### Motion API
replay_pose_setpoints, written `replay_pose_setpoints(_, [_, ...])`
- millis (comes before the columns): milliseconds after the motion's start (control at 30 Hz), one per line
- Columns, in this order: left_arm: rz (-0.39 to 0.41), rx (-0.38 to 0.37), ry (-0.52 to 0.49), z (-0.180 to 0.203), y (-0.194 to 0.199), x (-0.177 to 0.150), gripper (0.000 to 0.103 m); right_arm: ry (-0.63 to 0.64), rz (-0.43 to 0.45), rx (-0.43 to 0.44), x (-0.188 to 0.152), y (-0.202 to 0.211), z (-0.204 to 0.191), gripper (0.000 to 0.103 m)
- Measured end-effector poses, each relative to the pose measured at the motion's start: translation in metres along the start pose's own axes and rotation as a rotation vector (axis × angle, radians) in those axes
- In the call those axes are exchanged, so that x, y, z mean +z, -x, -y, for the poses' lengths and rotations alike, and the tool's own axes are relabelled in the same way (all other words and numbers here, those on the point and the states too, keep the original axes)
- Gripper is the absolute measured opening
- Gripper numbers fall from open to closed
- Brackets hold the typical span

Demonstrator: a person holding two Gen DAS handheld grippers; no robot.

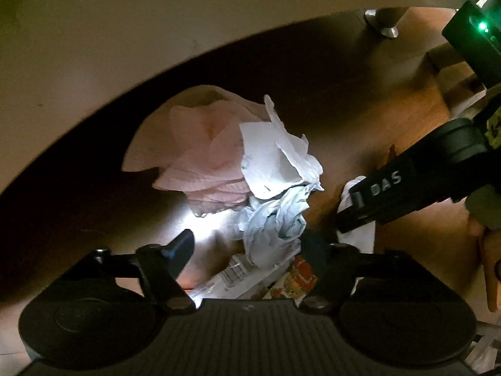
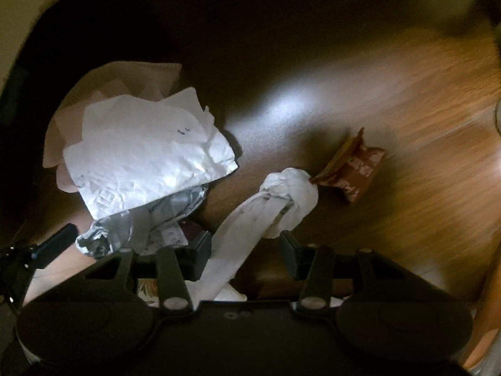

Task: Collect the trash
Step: 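Grasp the blue-grey wrapper with left gripper while right grasps white tissue, then carry the wrapper and tissue up to the teal bin with both grippers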

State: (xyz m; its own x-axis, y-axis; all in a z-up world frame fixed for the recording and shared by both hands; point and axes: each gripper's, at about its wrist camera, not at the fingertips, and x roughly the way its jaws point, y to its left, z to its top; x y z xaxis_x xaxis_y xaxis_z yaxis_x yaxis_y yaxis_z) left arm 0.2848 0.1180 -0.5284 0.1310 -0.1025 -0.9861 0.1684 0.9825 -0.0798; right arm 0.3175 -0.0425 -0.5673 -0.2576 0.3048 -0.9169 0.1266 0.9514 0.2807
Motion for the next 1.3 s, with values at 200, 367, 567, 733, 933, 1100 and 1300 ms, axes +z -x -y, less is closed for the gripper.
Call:
replay_pose_setpoints(200, [0.004, -0.055, 0.046, -0.005, -0.008, 0.002, 0.047, -0.003, 0.003, -0.019, 0.000, -0.012, 0.002, 0.035])
replay_pose_setpoints(367, [0.003, -0.078, 0.076, -0.006, -0.009, 0.005, 0.036, -0.004, -0.011, -0.036, -0.003, -0.018, 0.005, 0.004])
replay_pose_setpoints(567, [0.007, -0.108, 0.098, -0.009, 0.004, 0.007, 0.033, 0.070, 0.029, -0.070, -0.017, -0.001, 0.005, 0.002])
replay_pose_setpoints(733, [-0.006, -0.111, 0.068, -0.004, 0.029, 0.006, 0.032, 0.112, 0.063, -0.086, -0.034, 0.033, 0.013, 0.002])
replay_pose_setpoints(933, [-0.027, -0.124, 0.047, 0.005, 0.074, 0.010, 0.032, 0.172, 0.065, -0.102, -0.058, 0.081, 0.010, 0.002])
replay_pose_setpoints(1100, [-0.021, -0.122, 0.027, 0.016, 0.129, 0.009, 0.033, 0.243, 0.097, -0.072, -0.086, 0.140, -0.009, 0.002])
replay_pose_setpoints(1300, [0.037, -0.118, 0.072, 0.033, 0.205, 0.009, 0.033, 0.343, 0.190, -0.037, -0.126, 0.220, -0.013, 0.002])
